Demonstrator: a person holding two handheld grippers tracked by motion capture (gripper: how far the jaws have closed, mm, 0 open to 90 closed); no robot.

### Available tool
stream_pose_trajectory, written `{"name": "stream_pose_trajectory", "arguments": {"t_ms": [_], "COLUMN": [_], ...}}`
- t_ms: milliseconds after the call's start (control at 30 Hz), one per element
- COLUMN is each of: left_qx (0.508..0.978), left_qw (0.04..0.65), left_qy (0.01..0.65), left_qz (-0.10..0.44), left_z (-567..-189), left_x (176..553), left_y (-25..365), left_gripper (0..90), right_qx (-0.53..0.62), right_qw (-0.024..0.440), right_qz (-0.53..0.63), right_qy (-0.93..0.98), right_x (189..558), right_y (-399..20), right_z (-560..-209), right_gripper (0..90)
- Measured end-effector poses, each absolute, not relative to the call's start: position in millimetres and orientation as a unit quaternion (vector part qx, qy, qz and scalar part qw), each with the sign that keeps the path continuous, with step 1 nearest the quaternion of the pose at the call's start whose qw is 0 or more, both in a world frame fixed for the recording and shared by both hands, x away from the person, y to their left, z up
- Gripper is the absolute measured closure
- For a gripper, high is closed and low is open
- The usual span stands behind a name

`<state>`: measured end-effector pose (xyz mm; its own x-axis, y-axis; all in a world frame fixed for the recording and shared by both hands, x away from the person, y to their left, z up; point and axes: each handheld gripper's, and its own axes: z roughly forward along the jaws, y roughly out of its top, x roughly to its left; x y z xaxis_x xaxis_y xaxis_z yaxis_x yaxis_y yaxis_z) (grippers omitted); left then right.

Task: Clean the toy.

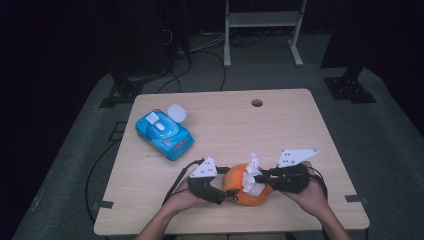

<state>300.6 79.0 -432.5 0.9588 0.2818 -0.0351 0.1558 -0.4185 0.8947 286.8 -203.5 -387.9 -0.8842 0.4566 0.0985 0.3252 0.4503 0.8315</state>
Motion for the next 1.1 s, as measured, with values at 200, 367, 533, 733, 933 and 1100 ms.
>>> {"name": "stream_pose_trajectory", "arguments": {"t_ms": [200,367,533,733,933,1100], "left_qx": [0.841,0.847,0.843,0.845,0.846,0.845], "left_qw": [0.523,0.514,0.518,0.516,0.514,0.516], "left_qy": [0.118,0.104,0.112,0.111,0.110,0.111], "left_qz": [0.079,0.093,0.088,0.091,0.094,0.091], "left_z": [-425,-422,-423,-421,-423,-425], "left_x": [294,287,289,287,288,288], "left_y": [72,64,65,62,64,65], "left_gripper": [38.9,38.9,39.0,38.7,38.2,37.7], "right_qx": [0.224,0.191,0.203,0.198,0.200,0.231], "right_qw": [0.083,0.099,0.102,0.106,0.112,0.128], "right_qz": [0.480,0.468,0.466,0.471,0.475,0.473], "right_qy": [0.844,0.857,0.855,0.853,0.850,0.841], "right_x": [282,274,275,271,273,278], "right_y": [-199,-177,-185,-172,-169,-189], "right_z": [-379,-373,-375,-379,-379,-376], "right_gripper": [79.7,79.7,79.7,79.6,79.8,79.9]}}
